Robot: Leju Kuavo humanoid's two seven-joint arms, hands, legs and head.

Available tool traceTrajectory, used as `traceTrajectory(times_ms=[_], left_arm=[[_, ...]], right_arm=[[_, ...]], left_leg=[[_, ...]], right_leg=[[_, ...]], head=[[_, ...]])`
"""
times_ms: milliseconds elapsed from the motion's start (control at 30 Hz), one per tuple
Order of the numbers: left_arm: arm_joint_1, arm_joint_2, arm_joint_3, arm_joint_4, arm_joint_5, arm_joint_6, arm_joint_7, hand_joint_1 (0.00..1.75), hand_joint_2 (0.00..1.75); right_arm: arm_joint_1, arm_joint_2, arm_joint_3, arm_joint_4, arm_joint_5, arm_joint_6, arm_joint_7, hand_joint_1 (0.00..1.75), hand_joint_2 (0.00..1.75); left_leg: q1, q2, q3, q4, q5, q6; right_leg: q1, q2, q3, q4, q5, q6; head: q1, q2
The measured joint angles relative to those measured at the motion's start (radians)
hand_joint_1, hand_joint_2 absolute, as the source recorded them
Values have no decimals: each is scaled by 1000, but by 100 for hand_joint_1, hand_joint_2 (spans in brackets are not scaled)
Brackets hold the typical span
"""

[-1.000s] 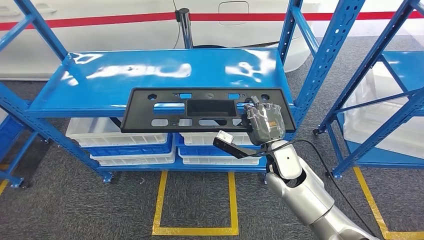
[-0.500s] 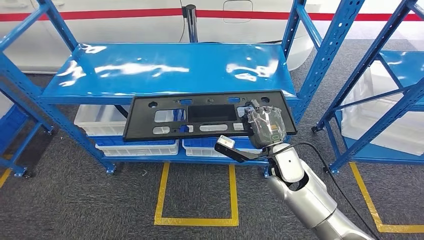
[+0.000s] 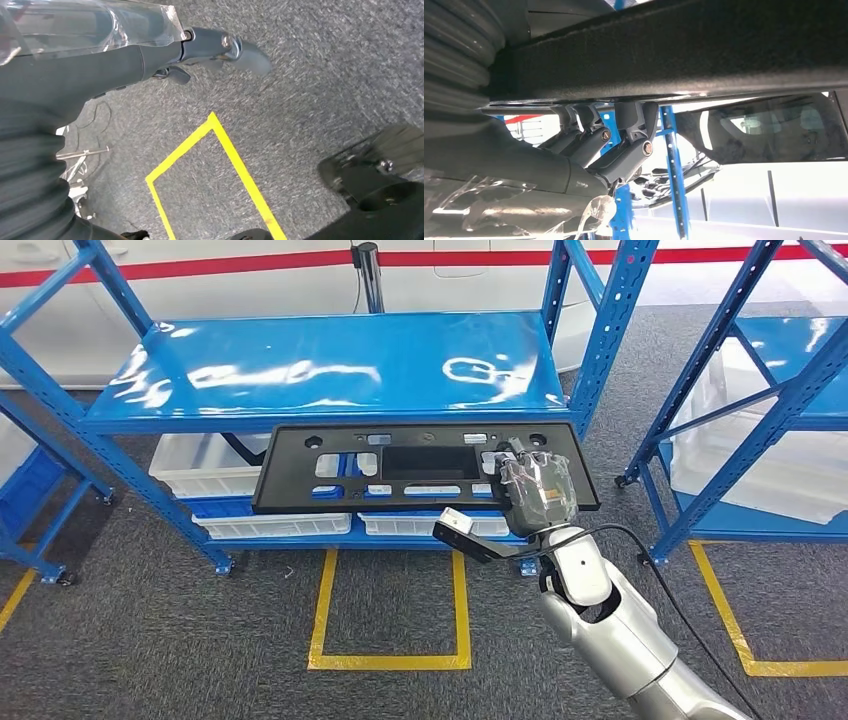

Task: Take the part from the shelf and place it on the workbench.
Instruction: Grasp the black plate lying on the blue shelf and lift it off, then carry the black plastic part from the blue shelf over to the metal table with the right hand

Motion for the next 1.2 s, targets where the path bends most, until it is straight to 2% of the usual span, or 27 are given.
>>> traceTrajectory(times_ms=[33, 67, 100, 133, 200, 267, 300, 333, 400, 433, 467, 533, 567, 600, 633, 667, 733, 800, 833, 900, 933, 1000, 1067, 1100, 1133, 1167, 1200], left_arm=[[0, 0, 0, 0, -1, 0, 0, 0, 175], [0, 0, 0, 0, -2, 1, -1, 0, 175], [1, 0, 0, 0, -2, 1, -1, 0, 175], [1, 0, 0, 0, -2, 1, -2, 0, 175], [-1, 0, 0, 0, -2, 2, -3, 0, 175], [-4, 0, 0, 0, -3, 3, -5, 0, 175], [-6, 0, 0, 0, -3, 3, -6, 0, 175], [-6, 0, 1, 0, -3, 3, -6, 0, 175], [-5, 0, 0, 0, -3, 3, -6, 0, 175], [-4, -1, 1, 0, -4, 3, -5, 0, 175], [-4, -1, 1, 0, -4, 3, -5, 0, 175], [-4, 0, 1, 0, -5, 3, -5, 0, 175], [-4, 0, 1, 0, -6, 3, -5, 0, 175], [-4, 0, 1, 0, -8, 3, -5, 0, 175], [-3, -1, 1, 0, -10, 3, -5, 0, 175], [-3, -1, 1, 0, -13, 3, -4, 0, 175], [-3, -1, 1, 0, -17, 3, -4, 0, 175], [-3, -1, 1, 0, -19, 3, -3, 0, 175], [-4, -1, 1, 0, -20, 3, -3, 0, 175], [-3, 0, 1, 0, -20, 3, -2, 0, 175], [-2, 0, 1, 0, -20, 2, -2, 0, 175], [-1, -1, 1, 0, -18, 1, -2, 0, 175], [0, -1, 1, 0, -16, 0, -1, 0, 175], [1, -1, 2, 0, -16, -1, -1, 0, 175], [2, -1, 2, 0, -16, -3, 0, 0, 175], [2, -1, 2, 0, -16, -4, 0, 0, 175], [2, -1, 2, 0, -17, -5, -1, 0, 175]], right_arm=[[1, 0, 0, 0, 1, 0, 0, 175, 175], [2, 0, 0, 0, 2, 0, 0, 175, 175], [3, 0, 0, 0, 2, -1, 0, 175, 175], [4, 0, 0, 0, 3, -1, -1, 175, 175], [5, 0, 0, 0, 4, -3, -2, 175, 175], [4, 0, -1, -2, 6, -4, -3, 175, 175], [3, 0, -1, -3, 6, -4, -3, 175, 175], [2, 0, -1, -4, 7, -5, -3, 175, 175], [3, -1, -2, -5, 8, -5, -3, 175, 175], [4, -2, -2, -6, 8, -5, -4, 175, 175], [5, -3, -2, -6, 9, -6, -4, 175, 175], [7, -4, -2, -7, 9, -6, -6, 175, 175], [9, -5, -2, -7, 9, -7, -6, 175, 175], [10, -6, -2, -8, 9, -6, -6, 175, 175], [11, -6, -2, -8, 9, -6, -6, 175, 175], [12, -6, -2, -8, 9, -6, -6, 175, 175], [11, -6, -2, -10, 9, -5, -5, 175, 175], [8, -6, -2, -16, 10, -4, -4, 175, 175], [7, -6, -2, -18, 10, -4, -3, 175, 175], [7, -6, -2, -19, 9, -2, -2, 175, 175], [6, -6, -2, -20, 8, 0, -2, 175, 175], [5, -5, -2, -20, 4, 4, 0, 175, 175], [7, -4, -2, -20, 0, 6, 1, 175, 175], [8, -4, -2, -20, 0, 6, 1, 175, 175], [10, -3, -2, -20, 0, 6, 1, 175, 175], [11, -3, -2, -20, 1, 6, 1, 175, 175], [12, -3, -2, -20, 3, 6, 1, 175, 175]], left_leg=[[1, 0, -27, 83, -47, -3], [1, 0, -44, 152, -75, -5], [1, 0, -46, 189, -81, -7], [1, 0, -28, 182, -67, -7], [1, 0, 65, 57, -15, -2], [-4, -1, 166, -100, 8, 8], [-6, -2, 190, -144, 9, 13], [-10, -3, 195, -160, 9, 18], [-10, -3, 180, -159, 22, 33], [-9, -2, 170, -158, 31, 42], [-8, -1, 161, -159, 41, 51], [-9, 0, 137, -158, 61, 62], [-11, 0, 124, -158, 72, 63], [-12, 0, 110, -157, 82, 64], [-13, 0, 97, -157, 93, 63], [-14, -1, 85, -157, 103, 62], [-17, -2, 67, -156, 121, 56], [-19, -1, 59, -157, 139, 46], [-19, -1, 57, -158, 147, 40], [-18, -1, 52, -161, 159, 27], [-17, -1, 42, -147, 144, 22], [-12, -2, 1, -52, 59, 11], [-8, -1, -52, 109, -34, -1], [-7, -1, -66, 171, -50, -5], [-6, -1, -64, 198, -40, -8], [-5, -1, -40, 182, -16, -8], [-5, -1, 5, 123, 11, -6]], right_leg=[[1, -1, -12, 1, 9, -2], [3, -1, -24, 1, 18, -2], [4, -1, -36, 2, 27, -1], [4, -1, -46, 2, 36, 1], [4, -1, -64, 2, 52, 6], [7, -1, -75, 2, 67, 16], [7, -1, -79, 2, 75, 21], [8, -1, -83, 1, 83, 27], [5, 1, -94, 7, 85, 39], [4, 2, -106, 29, 62, 44], [2, 3, -125, 73, 21, 48], [1, 3, -174, 221, -87, 53], [1, 3, -193, 294, -121, 55], [2, 3, -198, 340, -132, 55], [2, 3, -184, 348, -121, 52], [3, 3, -151, 317, -95, 48], [8, 3, -39, 169, -55, 36], [16, 3, 51, 37, -56, 25], [19, 3, 68, 8, -60, 22], [17, 1, 59, -1, -48, 13], [14, 0, 51, -3, -40, 6], [9, -3, 28, -7, -18, -6], [10, -3, 0, -6, 3, -10], [10, -3, -13, -6, 13, -10], [10, -3, -25, -5, 23, -8], [10, -3, -36, -5, 31, -6], [10, -2, -45, -4, 39, -3]], head=[[0, 0], [0, 0], [0, 0], [0, 0], [0, 0], [0, 0], [0, 0], [0, 0], [0, 0], [0, 0], [0, 0], [0, 0], [0, 0], [0, 0], [0, 0], [0, 0], [1, 0], [0, 0], [0, 0], [0, 0], [0, 0], [0, 0], [0, 0], [0, 0], [0, 0], [0, 0], [0, 0]])
